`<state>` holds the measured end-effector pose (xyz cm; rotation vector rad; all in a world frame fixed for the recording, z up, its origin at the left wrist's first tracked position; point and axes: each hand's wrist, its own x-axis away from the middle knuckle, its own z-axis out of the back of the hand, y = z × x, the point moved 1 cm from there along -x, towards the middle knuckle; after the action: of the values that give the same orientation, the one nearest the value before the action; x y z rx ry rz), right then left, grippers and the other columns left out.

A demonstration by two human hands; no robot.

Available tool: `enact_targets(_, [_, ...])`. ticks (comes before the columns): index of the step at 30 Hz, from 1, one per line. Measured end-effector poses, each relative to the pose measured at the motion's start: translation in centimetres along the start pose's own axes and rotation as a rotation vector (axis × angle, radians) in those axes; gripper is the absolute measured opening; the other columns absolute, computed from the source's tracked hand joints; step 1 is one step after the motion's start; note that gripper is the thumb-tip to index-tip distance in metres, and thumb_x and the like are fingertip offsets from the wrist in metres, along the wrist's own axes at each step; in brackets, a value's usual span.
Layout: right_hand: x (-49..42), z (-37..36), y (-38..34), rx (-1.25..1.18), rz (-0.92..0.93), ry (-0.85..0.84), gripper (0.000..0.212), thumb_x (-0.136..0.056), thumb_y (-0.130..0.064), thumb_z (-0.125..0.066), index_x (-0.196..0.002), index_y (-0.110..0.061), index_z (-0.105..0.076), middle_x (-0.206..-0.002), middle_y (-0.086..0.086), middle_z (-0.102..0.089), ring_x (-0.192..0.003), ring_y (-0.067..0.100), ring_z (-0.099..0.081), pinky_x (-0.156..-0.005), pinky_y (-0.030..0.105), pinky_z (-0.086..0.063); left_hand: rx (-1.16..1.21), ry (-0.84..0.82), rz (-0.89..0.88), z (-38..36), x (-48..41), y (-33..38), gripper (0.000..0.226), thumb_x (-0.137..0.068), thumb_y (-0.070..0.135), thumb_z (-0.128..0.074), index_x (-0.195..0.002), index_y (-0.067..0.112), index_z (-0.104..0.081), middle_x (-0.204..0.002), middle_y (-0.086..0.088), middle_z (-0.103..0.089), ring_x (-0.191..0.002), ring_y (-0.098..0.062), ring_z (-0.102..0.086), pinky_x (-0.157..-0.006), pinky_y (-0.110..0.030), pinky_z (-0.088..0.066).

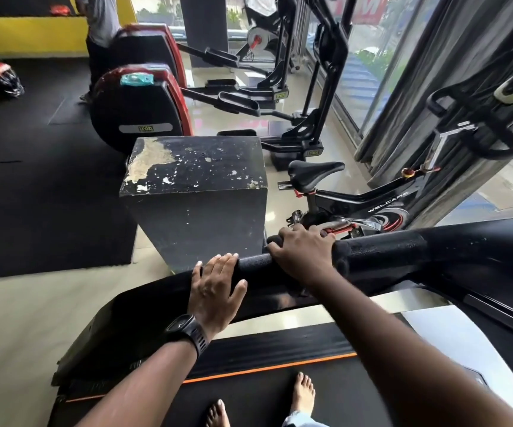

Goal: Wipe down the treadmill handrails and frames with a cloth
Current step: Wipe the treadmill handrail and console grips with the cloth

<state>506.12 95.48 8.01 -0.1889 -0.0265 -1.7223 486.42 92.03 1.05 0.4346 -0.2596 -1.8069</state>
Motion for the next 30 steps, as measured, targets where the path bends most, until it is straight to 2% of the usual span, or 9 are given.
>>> enact_targets(5, [5.1,-3.4,-1.6,0.031,0.081,0.233,0.044,-0.086,-0.057,-0.048,-0.117,-0.030,-0.065,-0.129,0.000,-0.058,-0.128,0.036,-0.045,-0.103,0.070,-0.027,-0.008,0.017,-0.009,-0.3,-0.2,0.7,0.061,-0.085,0.049,-0.042,-0.133,0.017,-0.059,-0.135,-0.003,-0.061,-0.127,-0.025,-0.054,-0.110,-0.056,-0.034])
enact_targets(9, [2.1,-1.2,-1.0,0.048,0.271,0.094,0.048,-0.090,-0.064,-0.041,-0.119,-0.034,-0.064,-0.126,-0.004,-0.061,-0.122,0.027,-0.051,-0.099,0.056,-0.033,-0.011,0.012,-0.037,-0.4,-0.4,1.3,0.061,-0.086,0.051,-0.041,-0.134,0.017,-0.057,-0.137,-0.003,-0.060,-0.129,-0.024,-0.053,-0.111,-0.055,-0.032])
enact_targets(12, [0.2,0.1,0.7,-0.004,0.100,0.026,0.048,-0.089,-0.064,-0.041,-0.117,-0.032,-0.064,-0.123,0.001,-0.062,-0.118,0.028,-0.053,-0.097,0.053,-0.036,-0.015,-0.003,-0.040,-0.4,-0.5,1.8,0.063,-0.087,0.052,-0.039,-0.136,0.017,-0.056,-0.138,-0.003,-0.059,-0.130,-0.024,-0.052,-0.112,-0.054,-0.031])
enact_targets(15, [3.2,-1.5,0.9,0.015,-0.045,0.187,0.045,-0.087,-0.058,-0.047,-0.116,-0.028,-0.064,-0.124,0.003,-0.060,-0.123,0.033,-0.049,-0.102,0.066,-0.031,-0.003,-0.007,-0.039,-0.3,-0.6,2.1,0.062,-0.087,0.051,-0.039,-0.136,0.017,-0.056,-0.137,-0.003,-0.059,-0.130,-0.023,-0.052,-0.112,-0.055,-0.031])
enact_targets(18, [6.1,-4.0,0.2,0.002,0.118,0.318,0.043,-0.087,-0.054,-0.050,-0.121,-0.030,-0.062,-0.132,0.000,-0.056,-0.128,0.036,-0.047,-0.106,0.069,-0.027,-0.035,-0.010,-0.049,-0.5,-0.5,2.3,0.062,-0.086,0.050,-0.040,-0.136,0.017,-0.056,-0.138,-0.003,-0.059,-0.130,-0.024,-0.052,-0.111,-0.054,-0.033])
enact_targets(22, [2.6,-1.3,0.4,0.039,0.269,0.150,0.048,-0.087,-0.063,-0.040,-0.117,-0.033,-0.064,-0.123,-0.004,-0.062,-0.120,0.028,-0.051,-0.098,0.057,-0.034,-0.048,-0.010,-0.059,-0.5,-0.4,2.3,0.062,-0.087,0.051,-0.040,-0.137,0.017,-0.055,-0.140,-0.003,-0.057,-0.131,-0.024,-0.051,-0.111,-0.055,-0.033])
enact_targets(25, [0.0,0.4,1.8,-0.011,0.120,0.018,0.048,-0.090,-0.064,-0.041,-0.118,-0.032,-0.065,-0.123,0.000,-0.063,-0.118,0.028,-0.053,-0.095,0.051,-0.035,-0.050,-0.021,-0.061,-0.4,-0.4,2.5,0.064,-0.088,0.052,-0.037,-0.139,0.017,-0.053,-0.140,-0.003,-0.057,-0.132,-0.025,-0.050,-0.112,-0.055,-0.031])
enact_targets(28, [2.6,-0.8,2.3,0.001,-0.082,0.166,0.048,-0.089,-0.059,-0.045,-0.119,-0.027,-0.064,-0.126,0.003,-0.060,-0.124,0.032,-0.048,-0.103,0.066,-0.031,-0.029,-0.032,-0.060,-0.1,-0.4,3.0,0.065,-0.089,0.054,-0.035,-0.140,0.017,-0.052,-0.143,-0.003,-0.055,-0.135,-0.024,-0.048,-0.114,-0.055,-0.028])
enact_targets(30, [5.4,-2.8,1.2,0.001,-0.025,0.277,0.047,-0.087,-0.056,-0.048,-0.122,-0.027,-0.062,-0.131,0.005,-0.056,-0.130,0.037,-0.044,-0.104,0.072,-0.026,-0.031,-0.036,-0.060,-0.3,-0.5,3.3,0.065,-0.089,0.054,-0.035,-0.140,0.017,-0.053,-0.143,-0.003,-0.055,-0.134,-0.024,-0.048,-0.113,-0.055,-0.029])
